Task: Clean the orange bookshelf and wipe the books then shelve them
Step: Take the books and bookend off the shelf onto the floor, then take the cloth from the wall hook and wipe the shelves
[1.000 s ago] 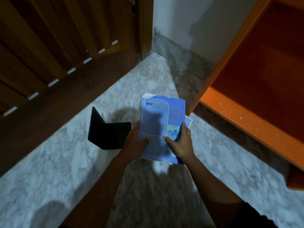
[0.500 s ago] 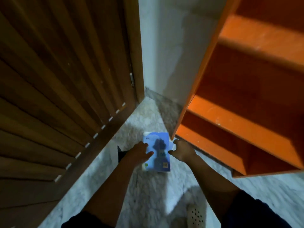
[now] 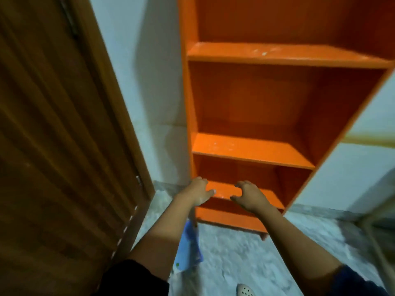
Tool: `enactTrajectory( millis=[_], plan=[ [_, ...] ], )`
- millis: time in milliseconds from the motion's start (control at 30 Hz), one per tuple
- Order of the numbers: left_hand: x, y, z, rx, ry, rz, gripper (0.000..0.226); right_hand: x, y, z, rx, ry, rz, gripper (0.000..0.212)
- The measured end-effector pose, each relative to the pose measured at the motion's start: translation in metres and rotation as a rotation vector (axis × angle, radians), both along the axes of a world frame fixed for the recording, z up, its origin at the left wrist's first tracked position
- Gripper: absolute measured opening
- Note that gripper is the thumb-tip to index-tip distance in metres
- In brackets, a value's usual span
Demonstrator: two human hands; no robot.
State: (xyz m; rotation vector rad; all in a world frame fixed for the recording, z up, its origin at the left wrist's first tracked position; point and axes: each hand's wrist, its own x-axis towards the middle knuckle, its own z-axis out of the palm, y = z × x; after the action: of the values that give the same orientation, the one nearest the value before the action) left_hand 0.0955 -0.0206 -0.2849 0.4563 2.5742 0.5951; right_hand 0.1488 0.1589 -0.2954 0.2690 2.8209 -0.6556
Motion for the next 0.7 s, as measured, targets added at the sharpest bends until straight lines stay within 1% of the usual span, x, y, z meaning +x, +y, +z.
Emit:
enactTrajectory(
  millis=[133,267,400,567,700],
  plan=[
    [0.021,0.065,0.049,0.026,0.076,-0.175,0.063,0.053,0.054,0.049,0.034,0.072,-0.225,0.066],
    [0.047,0.138,0.096,0.107,0.125,-0.36,0.06,0.107,0.113,0.095,0.016,0.191,-0.414,0.051],
    [0.069,0.206,0.143,0.171,0.218,-0.502,0.055,0.141,0.167,0.139,0.025,0.266,-0.577,0.05],
    [0.077,0.288,0.207,0.275,0.321,-0.584,0.053,0.146,0.239,0.194,-0.01,0.404,-0.682,0.045],
    [0.067,0.364,0.252,0.34,0.415,-0.611,0.053,0.133,0.319,0.247,-0.068,0.556,-0.707,0.041]
  ],
)
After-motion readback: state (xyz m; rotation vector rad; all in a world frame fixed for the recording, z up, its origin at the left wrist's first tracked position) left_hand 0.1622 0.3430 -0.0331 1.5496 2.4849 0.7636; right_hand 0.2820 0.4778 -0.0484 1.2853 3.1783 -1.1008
